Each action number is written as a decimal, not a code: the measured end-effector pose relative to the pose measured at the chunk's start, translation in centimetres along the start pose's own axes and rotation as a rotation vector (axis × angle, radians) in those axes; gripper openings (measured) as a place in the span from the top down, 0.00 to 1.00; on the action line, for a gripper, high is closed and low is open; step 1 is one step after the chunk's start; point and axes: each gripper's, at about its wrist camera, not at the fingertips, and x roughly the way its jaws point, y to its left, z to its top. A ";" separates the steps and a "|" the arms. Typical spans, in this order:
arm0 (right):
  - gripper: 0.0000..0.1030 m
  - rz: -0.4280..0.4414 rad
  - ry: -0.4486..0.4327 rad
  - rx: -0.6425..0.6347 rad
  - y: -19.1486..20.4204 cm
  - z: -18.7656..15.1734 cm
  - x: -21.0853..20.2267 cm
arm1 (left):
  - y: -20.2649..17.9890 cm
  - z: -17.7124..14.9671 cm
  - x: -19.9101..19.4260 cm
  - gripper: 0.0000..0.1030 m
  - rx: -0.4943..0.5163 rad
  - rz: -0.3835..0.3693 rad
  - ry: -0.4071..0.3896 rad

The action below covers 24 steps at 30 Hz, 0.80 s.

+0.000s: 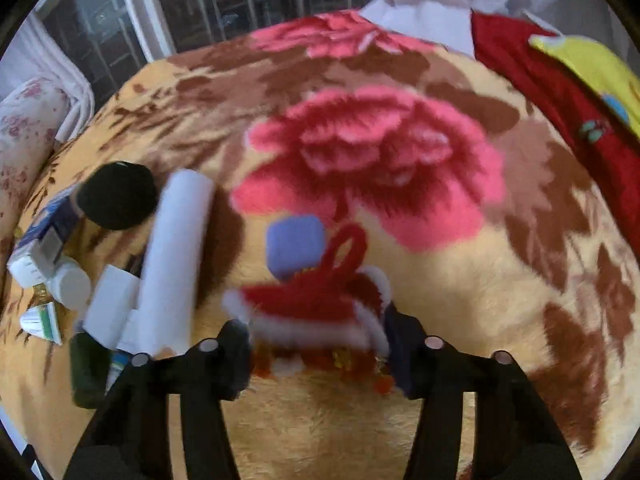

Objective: Collect trash
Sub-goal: 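Grasp the red ornament with the right gripper while the left grasps the white-green tube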

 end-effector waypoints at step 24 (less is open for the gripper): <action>0.60 0.151 -0.172 -0.009 0.6 -6.3 -4.7 | 1.7 14.2 9.5 0.24 0.386 -0.085 0.088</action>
